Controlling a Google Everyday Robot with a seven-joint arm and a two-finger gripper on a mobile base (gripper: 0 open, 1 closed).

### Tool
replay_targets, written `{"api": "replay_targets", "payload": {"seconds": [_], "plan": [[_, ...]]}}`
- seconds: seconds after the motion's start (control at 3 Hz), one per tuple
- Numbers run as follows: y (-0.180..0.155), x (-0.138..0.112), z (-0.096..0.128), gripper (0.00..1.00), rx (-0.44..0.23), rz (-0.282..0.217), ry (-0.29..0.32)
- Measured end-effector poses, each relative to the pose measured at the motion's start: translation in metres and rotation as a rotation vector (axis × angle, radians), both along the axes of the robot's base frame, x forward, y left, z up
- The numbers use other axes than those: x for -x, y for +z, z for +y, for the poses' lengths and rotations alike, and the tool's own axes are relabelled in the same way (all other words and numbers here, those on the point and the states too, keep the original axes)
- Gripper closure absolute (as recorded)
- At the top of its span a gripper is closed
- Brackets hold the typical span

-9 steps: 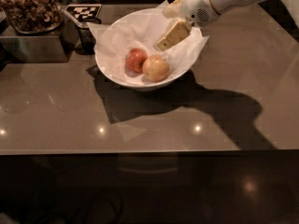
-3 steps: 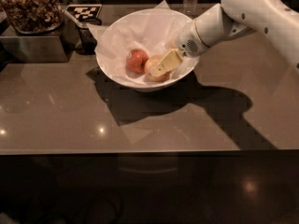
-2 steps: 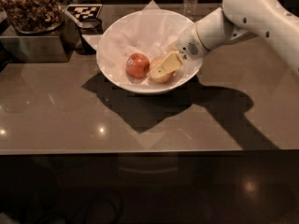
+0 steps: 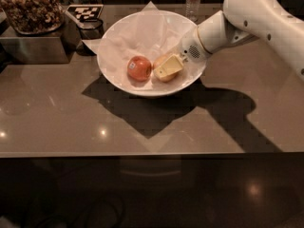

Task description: Pick apple from white bowl

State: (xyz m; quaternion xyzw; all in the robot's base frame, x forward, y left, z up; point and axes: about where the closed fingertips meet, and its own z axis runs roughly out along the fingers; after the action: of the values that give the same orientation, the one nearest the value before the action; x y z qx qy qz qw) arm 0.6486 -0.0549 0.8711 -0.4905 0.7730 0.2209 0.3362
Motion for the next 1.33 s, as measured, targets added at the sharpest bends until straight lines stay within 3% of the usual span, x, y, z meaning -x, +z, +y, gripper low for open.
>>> {"api": "replay_targets", "payload": {"seconds": [0.33, 0.67, 1.33], "plan": [[-0.001, -0.002, 0.002, 0.77, 0.022, 0.000, 0.008], [0.007, -0.003, -0.002, 0.99, -0.013, -0.017, 0.012], [0.096, 0.014, -0.018, 1.00, -0.106, -0.167, 0.074]]}}
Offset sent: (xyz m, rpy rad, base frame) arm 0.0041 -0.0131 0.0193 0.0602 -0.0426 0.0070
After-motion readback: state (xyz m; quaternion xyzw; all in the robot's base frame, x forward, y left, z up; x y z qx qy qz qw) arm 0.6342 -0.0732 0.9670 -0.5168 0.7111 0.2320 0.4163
